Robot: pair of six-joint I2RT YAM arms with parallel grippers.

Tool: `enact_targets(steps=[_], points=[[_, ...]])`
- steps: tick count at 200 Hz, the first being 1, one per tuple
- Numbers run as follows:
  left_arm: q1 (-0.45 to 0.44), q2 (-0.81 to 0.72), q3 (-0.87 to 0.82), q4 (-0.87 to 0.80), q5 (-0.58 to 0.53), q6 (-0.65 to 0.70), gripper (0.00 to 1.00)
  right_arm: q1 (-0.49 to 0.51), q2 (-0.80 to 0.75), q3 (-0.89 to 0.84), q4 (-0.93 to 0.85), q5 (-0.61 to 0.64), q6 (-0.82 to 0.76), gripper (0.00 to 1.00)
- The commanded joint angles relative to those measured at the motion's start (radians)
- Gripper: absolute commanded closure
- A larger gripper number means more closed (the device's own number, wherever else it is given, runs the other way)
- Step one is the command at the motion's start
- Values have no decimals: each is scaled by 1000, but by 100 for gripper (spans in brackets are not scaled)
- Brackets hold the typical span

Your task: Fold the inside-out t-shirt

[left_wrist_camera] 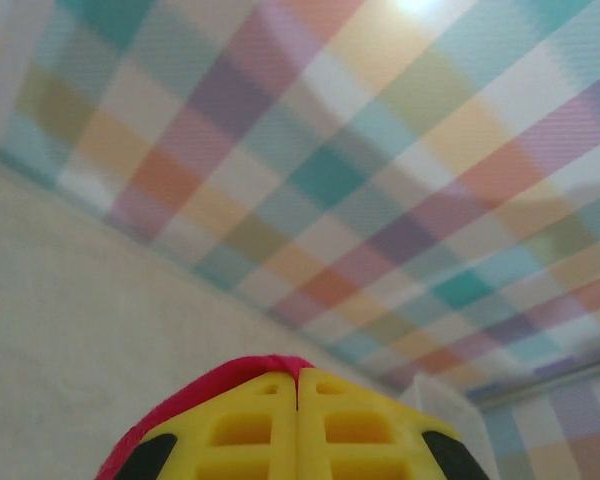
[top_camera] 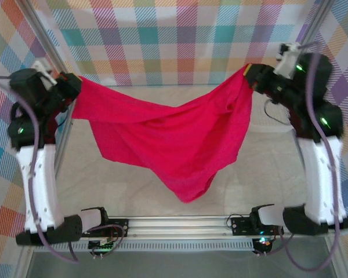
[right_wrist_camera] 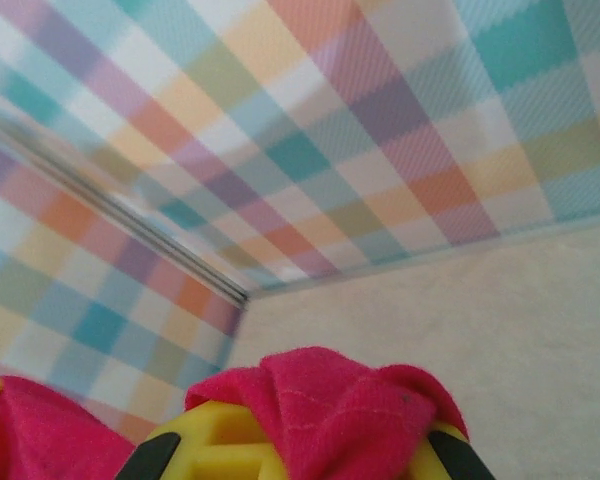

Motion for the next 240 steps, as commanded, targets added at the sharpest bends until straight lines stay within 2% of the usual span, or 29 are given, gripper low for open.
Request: enact_targets(steps=[1,16,19,33,39,44,57,69,80,87,96,109,127,146,170,197,220,240], points=[[2,212,-70,42,63,-16,100,-23,242,13,13,31,-48,100],[0,379,-19,30,33,-16,100,-36,437,134,-4,5,-44,100],[0,411,0,24,28,-16,100,-38,484,176,-21,4,-42,96],[-4,541,93,-24,-16,-6,65,-38,715,444,-166,-5,-41,67],[-10,577,125,-48,-42,4,50,-36,812,578,-254,-14,-41,59],[-16,595,142,-68,-65,17,42,-32,885,689,-324,-20,-42,54],[-44,589,124,-95,-125,52,32,-14,1027,909,-492,-11,-51,48],[-76,530,17,-77,-169,71,31,20,1068,945,-578,7,-81,44],[-105,444,-141,-28,-177,63,32,62,1047,847,-596,6,-111,43],[-125,384,-242,28,-166,48,32,96,1007,721,-578,19,-134,43],[-151,306,-409,89,-150,27,33,146,928,536,-498,50,-158,42],[-180,216,-583,152,-145,-1,34,210,761,182,-296,76,-170,39],[-191,123,-738,173,-146,-17,36,223,564,-188,-72,32,-123,36],[-197,45,-845,157,-152,-9,36,231,407,-468,79,-19,-99,36],[-199,-42,-961,149,-177,-33,32,266,286,-693,151,-52,-61,36],[-201,-56,-1078,257,-158,-82,31,351,180,-921,254,-75,17,34],[-203,2,-1111,342,-141,-101,31,410,178,-1039,368,-121,103,33],[-204,77,-1105,391,-152,-100,33,444,241,-1081,450,-141,165,33]])
